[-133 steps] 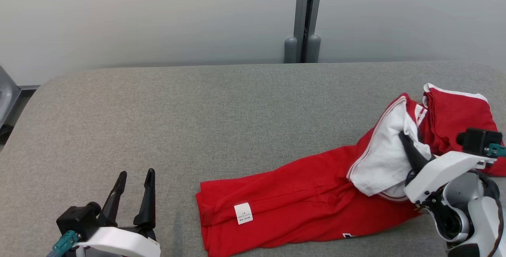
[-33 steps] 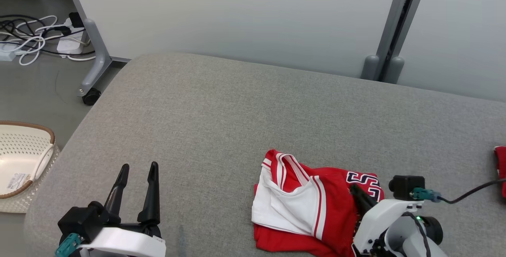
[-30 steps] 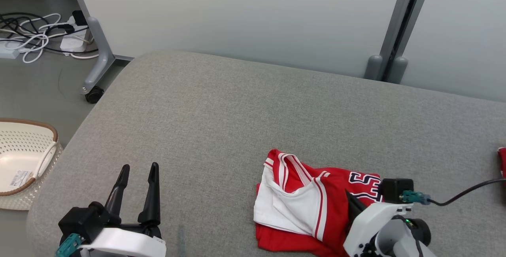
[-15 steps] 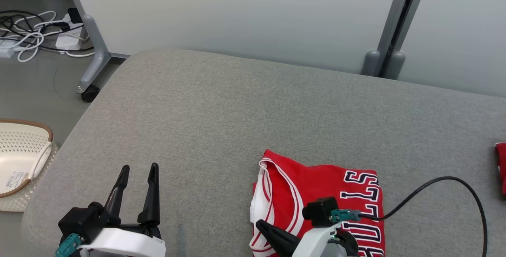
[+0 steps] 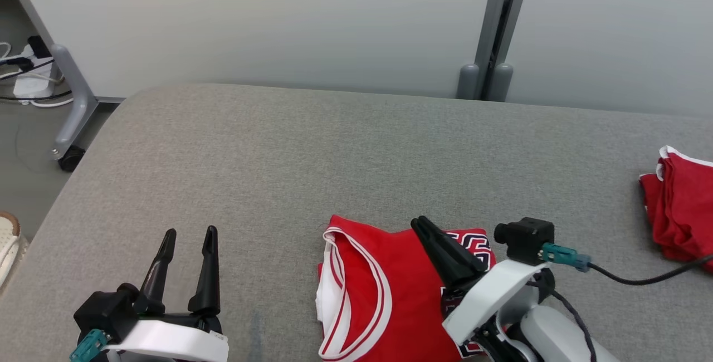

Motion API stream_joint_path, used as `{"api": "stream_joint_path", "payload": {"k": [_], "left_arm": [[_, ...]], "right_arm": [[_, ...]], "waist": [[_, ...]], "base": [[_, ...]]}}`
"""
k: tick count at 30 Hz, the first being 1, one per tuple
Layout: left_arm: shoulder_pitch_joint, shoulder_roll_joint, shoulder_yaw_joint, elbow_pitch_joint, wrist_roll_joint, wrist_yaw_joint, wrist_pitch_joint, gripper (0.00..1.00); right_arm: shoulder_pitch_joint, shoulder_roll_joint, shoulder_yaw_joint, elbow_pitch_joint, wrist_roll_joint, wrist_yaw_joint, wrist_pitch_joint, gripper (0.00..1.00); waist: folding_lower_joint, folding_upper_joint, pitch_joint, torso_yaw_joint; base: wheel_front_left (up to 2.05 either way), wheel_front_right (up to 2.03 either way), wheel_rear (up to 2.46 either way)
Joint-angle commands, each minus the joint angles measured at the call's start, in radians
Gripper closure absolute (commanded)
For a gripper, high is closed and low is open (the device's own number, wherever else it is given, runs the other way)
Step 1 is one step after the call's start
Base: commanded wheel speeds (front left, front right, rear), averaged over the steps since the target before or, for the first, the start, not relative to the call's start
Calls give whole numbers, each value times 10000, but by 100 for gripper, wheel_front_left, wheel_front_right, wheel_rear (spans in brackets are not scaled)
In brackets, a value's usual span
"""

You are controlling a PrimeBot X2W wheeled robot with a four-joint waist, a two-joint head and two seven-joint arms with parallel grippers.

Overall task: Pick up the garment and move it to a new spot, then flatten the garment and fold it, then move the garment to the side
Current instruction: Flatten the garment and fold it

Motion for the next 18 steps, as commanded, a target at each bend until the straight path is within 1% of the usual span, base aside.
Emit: {"api": "stream_joint_path", "payload": {"k": [1,2,4,8,18], "left_arm": [[86,36,79,-68,42,-4,-42,0],[77,35,114,-81,39,-5,-42,0],[69,37,203,-114,42,-8,-42,0],[80,33,303,-185,76,-13,-42,0],[78,33,374,-326,79,-17,-42,0]], "right_arm": [[159,-227,-320,-172,-118,5,-105,40],[226,-299,-509,-298,-221,3,-139,0],[367,-367,-913,-582,-493,5,-288,0],[704,-480,-1942,-1043,-1654,5,-705,0],[2071,59,-4540,-1989,-4011,5,-920,0]], "waist": [[0,0,3,-215],[0,0,6,-289],[0,0,8,-434],[0,0,22,-693],[0,0,85,-1126]], "base": [[0,0,0],[0,0,0],[0,0,0],[0,0,0],[0,0,0]]}}
